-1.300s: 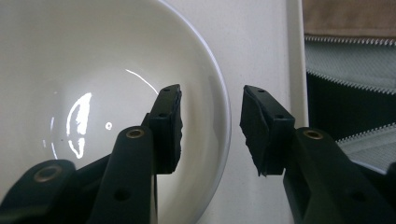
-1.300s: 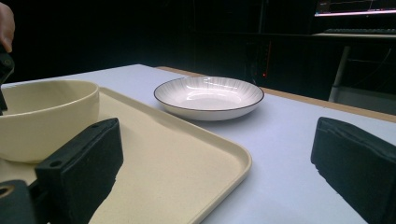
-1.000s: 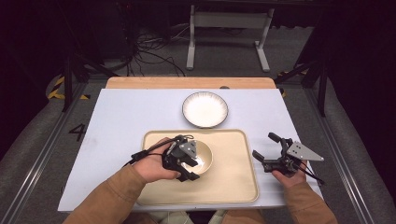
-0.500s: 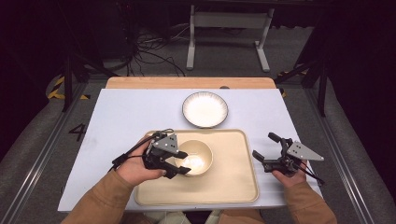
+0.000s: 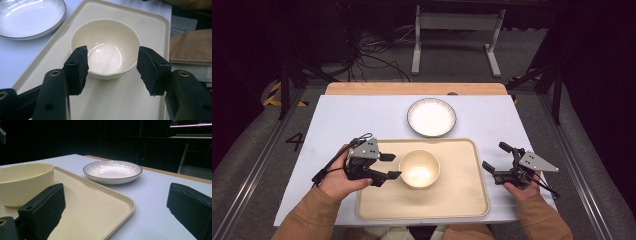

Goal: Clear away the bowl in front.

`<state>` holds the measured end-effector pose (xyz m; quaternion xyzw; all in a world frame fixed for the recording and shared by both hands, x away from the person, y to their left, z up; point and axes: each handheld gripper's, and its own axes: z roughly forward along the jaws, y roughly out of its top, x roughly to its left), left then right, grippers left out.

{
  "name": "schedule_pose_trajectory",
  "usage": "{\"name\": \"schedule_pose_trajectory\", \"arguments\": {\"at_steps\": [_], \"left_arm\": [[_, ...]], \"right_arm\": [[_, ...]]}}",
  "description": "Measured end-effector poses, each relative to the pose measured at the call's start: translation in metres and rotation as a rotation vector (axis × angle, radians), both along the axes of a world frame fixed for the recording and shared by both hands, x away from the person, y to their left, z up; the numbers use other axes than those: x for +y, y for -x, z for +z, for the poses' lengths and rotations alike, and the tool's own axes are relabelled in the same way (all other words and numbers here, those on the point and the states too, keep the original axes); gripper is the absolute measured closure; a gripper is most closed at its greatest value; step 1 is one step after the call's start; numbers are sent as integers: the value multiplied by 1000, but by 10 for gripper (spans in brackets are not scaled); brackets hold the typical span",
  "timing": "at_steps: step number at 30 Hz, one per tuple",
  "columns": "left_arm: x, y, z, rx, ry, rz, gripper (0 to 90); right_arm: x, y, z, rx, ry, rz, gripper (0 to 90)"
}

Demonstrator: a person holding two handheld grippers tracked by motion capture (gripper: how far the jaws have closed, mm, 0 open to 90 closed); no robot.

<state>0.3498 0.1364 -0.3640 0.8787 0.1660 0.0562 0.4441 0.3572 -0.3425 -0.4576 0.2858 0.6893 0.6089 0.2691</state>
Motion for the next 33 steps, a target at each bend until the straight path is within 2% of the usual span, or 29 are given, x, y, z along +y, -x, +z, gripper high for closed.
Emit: {"name": "schedule_pose_trajectory", "arguments": {"at_steps": [4, 16, 20, 25, 31, 33], "left_arm": [[12, 0, -4, -10, 42, 51, 399], [52, -2, -21, -45, 125, 208, 302], [64, -3, -28, -58, 148, 244, 281], [77, -1, -34, -82, 201, 271, 269], [90, 1, -44, -87, 249, 297, 258], [95, 4, -50, -86, 281, 317, 260]], "right_arm": [[0, 0, 0, -4, 1, 0, 27], [0, 0, 0, -3, 3, 1, 27], [0, 0, 0, -5, 3, 1, 27], [0, 0, 0, -5, 3, 1, 27], [0, 0, 0, -5, 2, 2, 27], [0, 0, 0, -6, 2, 2, 27]]}}
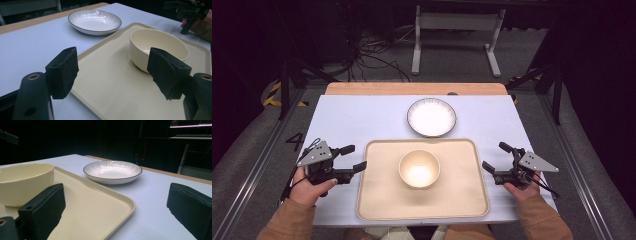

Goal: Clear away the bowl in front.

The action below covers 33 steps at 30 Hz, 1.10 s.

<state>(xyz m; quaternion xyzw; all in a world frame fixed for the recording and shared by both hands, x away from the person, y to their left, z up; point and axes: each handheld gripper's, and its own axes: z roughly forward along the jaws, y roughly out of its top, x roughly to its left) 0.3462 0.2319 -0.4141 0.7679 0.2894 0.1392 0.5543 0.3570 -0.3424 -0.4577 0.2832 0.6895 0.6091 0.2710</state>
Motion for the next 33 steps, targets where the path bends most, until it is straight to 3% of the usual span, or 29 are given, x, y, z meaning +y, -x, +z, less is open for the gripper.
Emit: {"name": "schedule_pose_trajectory", "arguments": {"at_steps": [8, 14, 19, 22, 27, 33], "left_arm": [[10, 2, -14, -34, 28, 34, 264], [13, 0, -30, -57, -15, 55, 263], [15, -1, -39, -64, 15, 59, 264], [15, -1, -45, -61, 38, 67, 269], [14, -2, -49, -34, 41, 64, 261], [18, -3, -54, -13, 92, 73, 262]], "right_arm": [[0, 0, 0, -2, -1, 0, 27], [0, 0, 0, -4, 1, 1, 27], [0, 0, 0, -5, 1, 1, 27], [0, 0, 0, -5, 0, 2, 27], [0, 1, 0, -6, 0, 2, 27], [0, 1, 0, -7, -2, 1, 27]]}}
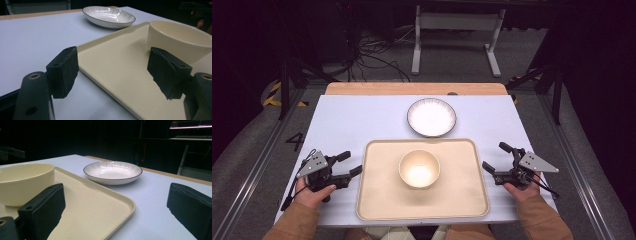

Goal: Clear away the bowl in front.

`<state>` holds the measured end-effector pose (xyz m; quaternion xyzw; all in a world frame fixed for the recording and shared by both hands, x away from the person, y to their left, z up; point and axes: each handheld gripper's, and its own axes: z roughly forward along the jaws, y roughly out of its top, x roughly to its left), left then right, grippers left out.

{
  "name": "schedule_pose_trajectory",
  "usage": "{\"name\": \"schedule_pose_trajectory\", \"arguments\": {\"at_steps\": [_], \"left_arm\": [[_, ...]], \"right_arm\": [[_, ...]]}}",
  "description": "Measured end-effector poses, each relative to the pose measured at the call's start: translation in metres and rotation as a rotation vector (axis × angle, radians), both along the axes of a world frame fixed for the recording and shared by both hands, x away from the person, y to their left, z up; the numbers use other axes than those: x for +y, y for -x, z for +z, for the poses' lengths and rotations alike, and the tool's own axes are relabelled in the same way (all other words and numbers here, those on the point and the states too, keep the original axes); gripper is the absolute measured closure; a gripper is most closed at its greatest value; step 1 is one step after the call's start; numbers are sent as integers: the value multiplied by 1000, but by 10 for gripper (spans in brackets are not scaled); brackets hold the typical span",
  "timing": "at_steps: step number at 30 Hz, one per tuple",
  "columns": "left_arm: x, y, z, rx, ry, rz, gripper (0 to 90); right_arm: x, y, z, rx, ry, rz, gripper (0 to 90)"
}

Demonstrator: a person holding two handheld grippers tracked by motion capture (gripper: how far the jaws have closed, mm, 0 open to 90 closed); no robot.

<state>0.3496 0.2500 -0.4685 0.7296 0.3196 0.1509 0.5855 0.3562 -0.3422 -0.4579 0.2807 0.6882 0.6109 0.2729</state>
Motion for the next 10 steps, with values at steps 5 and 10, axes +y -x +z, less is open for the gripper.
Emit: {"name": "schedule_pose_trajectory", "arguments": {"at_steps": [5, 10], "left_arm": [[1, 1, -1, -6, 7, 2, 255], [0, 1, -1, -13, 9, 6, 247]], "right_arm": [[0, 0, 0, 0, 0, 0, 26], [0, 0, 0, -1, 1, -1, 27]]}}
